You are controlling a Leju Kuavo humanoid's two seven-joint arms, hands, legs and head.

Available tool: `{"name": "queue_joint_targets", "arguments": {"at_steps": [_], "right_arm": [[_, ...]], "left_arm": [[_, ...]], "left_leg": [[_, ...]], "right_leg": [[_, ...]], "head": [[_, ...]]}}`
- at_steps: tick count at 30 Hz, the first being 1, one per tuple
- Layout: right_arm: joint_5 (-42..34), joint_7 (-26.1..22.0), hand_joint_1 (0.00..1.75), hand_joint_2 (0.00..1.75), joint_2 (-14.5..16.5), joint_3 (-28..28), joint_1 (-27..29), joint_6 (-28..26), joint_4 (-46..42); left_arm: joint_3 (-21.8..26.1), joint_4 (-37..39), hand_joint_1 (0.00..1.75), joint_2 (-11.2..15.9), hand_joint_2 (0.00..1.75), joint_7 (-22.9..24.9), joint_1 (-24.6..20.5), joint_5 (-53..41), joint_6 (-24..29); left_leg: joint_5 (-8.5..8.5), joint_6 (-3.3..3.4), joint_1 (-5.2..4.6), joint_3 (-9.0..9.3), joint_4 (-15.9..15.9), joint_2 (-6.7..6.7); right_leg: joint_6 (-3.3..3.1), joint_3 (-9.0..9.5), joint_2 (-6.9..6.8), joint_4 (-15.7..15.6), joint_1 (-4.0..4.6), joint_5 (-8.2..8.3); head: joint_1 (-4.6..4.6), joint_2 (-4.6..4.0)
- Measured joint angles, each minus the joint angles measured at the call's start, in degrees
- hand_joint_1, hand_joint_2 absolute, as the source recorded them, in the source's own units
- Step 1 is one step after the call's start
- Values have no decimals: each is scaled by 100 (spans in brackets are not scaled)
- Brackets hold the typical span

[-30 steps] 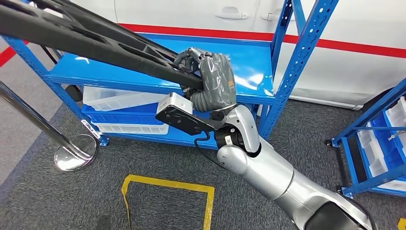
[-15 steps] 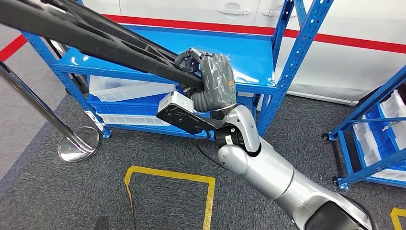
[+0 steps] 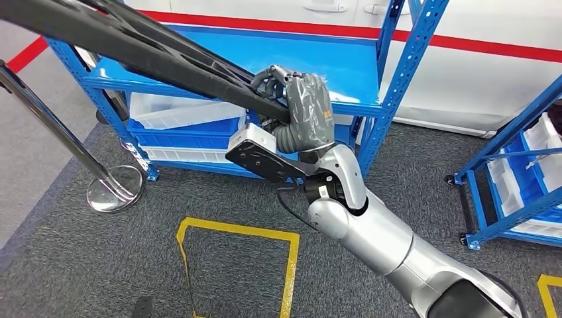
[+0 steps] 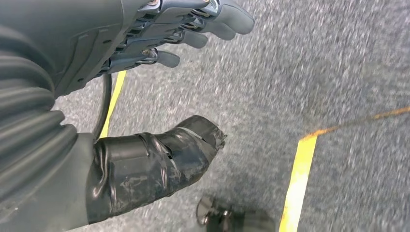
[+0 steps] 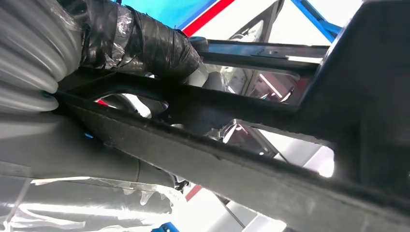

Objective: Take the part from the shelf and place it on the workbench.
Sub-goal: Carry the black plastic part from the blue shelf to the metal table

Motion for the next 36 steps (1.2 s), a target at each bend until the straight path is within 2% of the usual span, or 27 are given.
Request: {"name": "queue_joint_targets", "arguments": {"at_steps": [1, 2, 4, 5, 6, 7, 8, 10, 11, 12, 14, 15, 16, 18, 19, 20, 21, 22, 24, 26, 28, 30, 31, 32, 34, 35, 36], "right_arm": [[-5, 0, 175, 175, 1, 0, -4, 0, 0], [-8, 0, 175, 175, 3, 0, -7, 0, 0], [-14, 2, 175, 175, 4, 0, -4, 0, 2], [-19, 7, 175, 175, 4, 0, 4, 0, 4], [-27, 14, 175, 175, 3, 0, 12, 0, 5], [-38, 25, 175, 175, 3, 0, 17, 0, 7], [-48, 35, 175, 175, 3, 0, 20, 0, 7], [-69, 52, 175, 175, 3, -1, 16, 0, 5], [-85, 55, 175, 175, 2, -2, 14, 1, 5], [-111, 52, 175, 175, 2, -3, 8, 3, 4], [-181, 40, 175, 175, -3, -4, 3, 11, 4], [-219, 30, 175, 175, -8, -4, 1, 15, 4], [-247, 20, 175, 175, -16, -4, 1, 17, 4], [-287, -6, 175, 175, -36, -4, 3, 17, 4], [-299, -15, 175, 175, -47, -4, 9, 17, 4], [-308, -21, 175, 175, -57, -4, 19, 17, 4], [-311, -23, 175, 175, -68, -4, 32, 17, 4], [-299, -23, 175, 175, -79, -4, 42, 16, 4], [-252, -22, 175, 175, -94, -4, 43, 15, 3], [-217, -24, 175, 175, -102, -4, 31, 15, -3], [-213, -21, 175, 175, -110, -4, 29, 15, -8], [-213, -19, 175, 175, -117, -4, 34, 13, -9], [-210, -19, 175, 175, -119, -4, 32, 12, -9], [-202, -20, 175, 175, -119, -4, 26, 12, -10], [-165, -19, 175, 175, -119, -4, 25, 12, -10], [-143, -17, 175, 175, -119, -3, 34, 11, -9], [-123, -14, 175, 175, -119, -2, 45, 10, -9]], "left_arm": [[0, 0, 0, 0, 175, 3, 3, 3, 2], [0, 0, 0, 2, 175, 5, 5, 5, 4], [-1, 0, 0, 4, 175, 5, 6, 6, 5], [-1, 0, 0, 9, 175, 5, 8, 7, 5], [-1, 0, 0, 13, 175, 5, 10, 8, 6], [-1, 0, 0, 14, 175, 5, 11, 9, 7], [-1, 0, 0, 14, 175, 6, 9, 11, 7], [-1, 0, 0, 14, 175, 7, -5, 13, 7], [-1, 0, 0, 15, 175, 8, -11, 15, 7], [-1, 0, 0, 16, 175, 8, -15, 21, 7], [-1, 0, 0, 19, 175, -8, -7, 33, 9], [-2, 0, 0, 19, 175, -25, -5, 31, 19], [-3, 0, 0, 19, 175, -42, -2, 19, 38], [-8, 0, 0, 19, 175, -53, -4, -5, 95], [-9, 0, 0, 19, 175, -44, -3, -10, 123], [-9, 0, 0, 19, 175, -35, 0, -10, 143], [-9, 0, 0, 19, 175, -27, 5, -10, 155], [-9, 0, 0, 20, 175, -22, 9, -9, 160], [-9, 0, 0, 20, 175, -19, 13, -10, 161], [-11, 0, 0, 14, 175, -18, -1, -11, 161], [-13, 0, 0, 9, 175, -15, -19, -11, 160], [-14, 0, 0, 17, 175, -10, -14, -11, 159], [-14, 0, 0, 19, 175, -8, -8, -12, 158], [-15, 0, 0, 21, 175, -6, -7, -13, 158], [-16, 0, 0, 28, 175, 0, -7, -14, 157], [-16, 0, 0, 37, 175, 3, -3, -14, 156], [-16, 0, 0, 45, 175, 6, 7, -14, 156]], "left_leg": [[-139, -29, 3, -59, 133, -9], [-356, -59, 13, -153, 380, -15], [-826, -122, 40, -373, 1084, -17], [-947, -150, 55, -431, 1361, -16], [-955, -175, 67, -405, 1469, -16], [-866, -197, 80, -274, 1372, -15], [-726, -216, 97, -41, 1080, -15], [-581, -227, 110, 455, 355, -26], [-570, -201, 103, 600, 121, -38], [-594, -157, 87, 649, 17, -50], [-560, -43, 69, 627, -10, -57], [-534, 12, 69, 612, -24, -49], [-497, 67, 72, 592, -37, -41], [-430, 157, 65, 533, -49, -29], [-403, 182, 54, 495, -46, -28], [-380, 197, 42, 460, -42, -28], [-362, 203, 29, 429, -35, -29], [-349, 205, 17, 406, -28, -31], [-336, 199, 1, 387, -16, -53], [-318, 162, -15, 349, 3, -81], [-283, 100, -4, 298, 6, -105], [-275, 45, 2, 276, 1, -133], [-332, 15, 0, 238, 66, -131], [-444, -15, 1, 157, 233, -123], [-767, -81, 33, -151, 871, -95], [-879, -109, 49, -312, 1202, -89], [-903, -135, 64, -413, 1401, -81]], "right_leg": [[-30, -25, -9, -34, -24, 55], [-54, -63, -18, -58, -45, 109], [-69, -175, -19, -56, -46, 194], [-61, -237, -19, -46, -50, 233], [-46, -302, -19, -31, -58, 270], [-25, -370, -18, -11, -71, 304], [2, -433, -16, 16, -86, 333], [65, -529, -14, 68, -100, 381], [102, -554, -13, 83, -95, 406], [139, -571, -13, 89, -87, 432], [219, -588, -10, 82, -78, 481], [248, -611, -9, 113, -86, 454], [273, -659, -8, 218, -94, 358], [301, -879, -9, 784, -101, -44], [308, -1021, -9, 1177, -96, -261], [310, -1127, -9, 1503, -91, -408], [303, -1154, -8, 1669, -86, -455], [282, -1067, -8, 1611, -78, -394], [197, -641, 25, 955, -43, -98], [105, -281, 96, 313, -10, 79], [64, -207, 116, 125, 15, 85], [32, -192, 61, 44, -4, 120], [14, -175, 25, -2, -28, 142], [-3, -159, -14, -46, -51, 164], [-19, -156, -92, -62, -61, 178], [-20, -164, -132, -52, -62, 177], [-20, -173, -169, -39, -65, 175]], "head": [[-10, -1], [-20, -1], [-40, -1], [-40, 0], [-39, 0], [-40, 1], [-39, 1], [-39, 1], [-34, 1], [-31, 1], [-20, 1], [-18, 1], [-13, 0], [-6, -1], [-4, -1], [-3, 0], [-3, 0], [-3, 0], [-3, 0], [-8, 1], [-3, 1], [7, 1], [-4, 1], [-16, 1], [-40, 1], [-41, 1], [-40, 0]]}}
